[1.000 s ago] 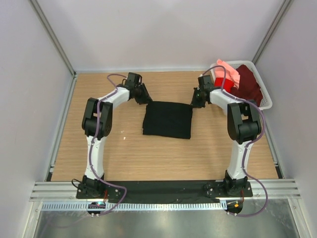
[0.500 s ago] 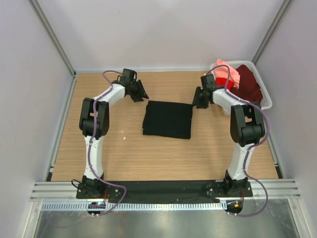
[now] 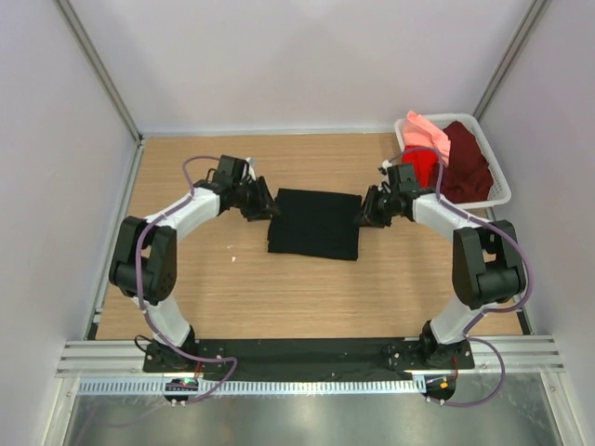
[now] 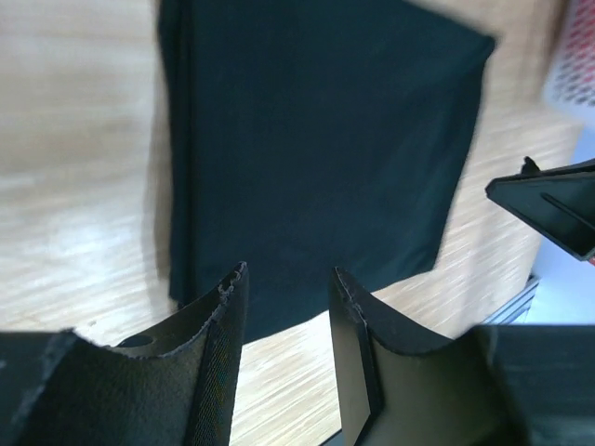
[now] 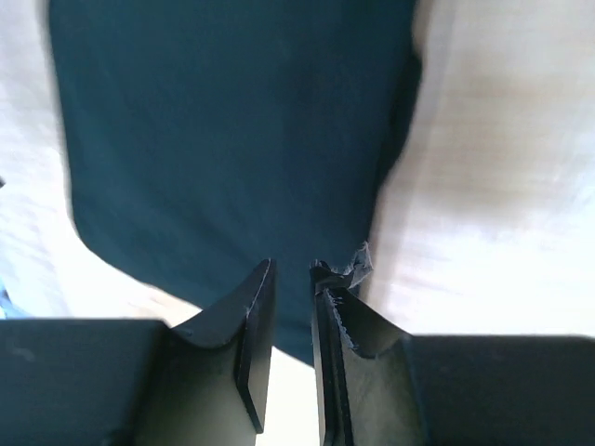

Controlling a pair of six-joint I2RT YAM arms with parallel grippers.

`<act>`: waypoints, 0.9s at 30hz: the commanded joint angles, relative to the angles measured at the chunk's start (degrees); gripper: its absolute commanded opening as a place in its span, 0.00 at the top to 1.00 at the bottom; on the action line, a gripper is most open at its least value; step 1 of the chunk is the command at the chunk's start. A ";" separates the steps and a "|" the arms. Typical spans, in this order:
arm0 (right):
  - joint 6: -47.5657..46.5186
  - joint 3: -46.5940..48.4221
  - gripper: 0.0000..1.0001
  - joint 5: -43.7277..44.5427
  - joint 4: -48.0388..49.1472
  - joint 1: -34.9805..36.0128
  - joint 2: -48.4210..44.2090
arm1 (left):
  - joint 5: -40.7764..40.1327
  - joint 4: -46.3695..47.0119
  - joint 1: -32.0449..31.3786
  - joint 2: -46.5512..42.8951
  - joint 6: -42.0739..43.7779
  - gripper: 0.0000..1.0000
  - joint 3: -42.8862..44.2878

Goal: Fold and stack the t-shirts
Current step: Fold the tshirt, then neatly place the folded tshirt to the corner

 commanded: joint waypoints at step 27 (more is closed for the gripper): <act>-2.57 -6.89 0.61 2.23 -2.63 0.20 -17.08 | 4.88 -7.54 2.44 15.13 11.49 0.55 11.02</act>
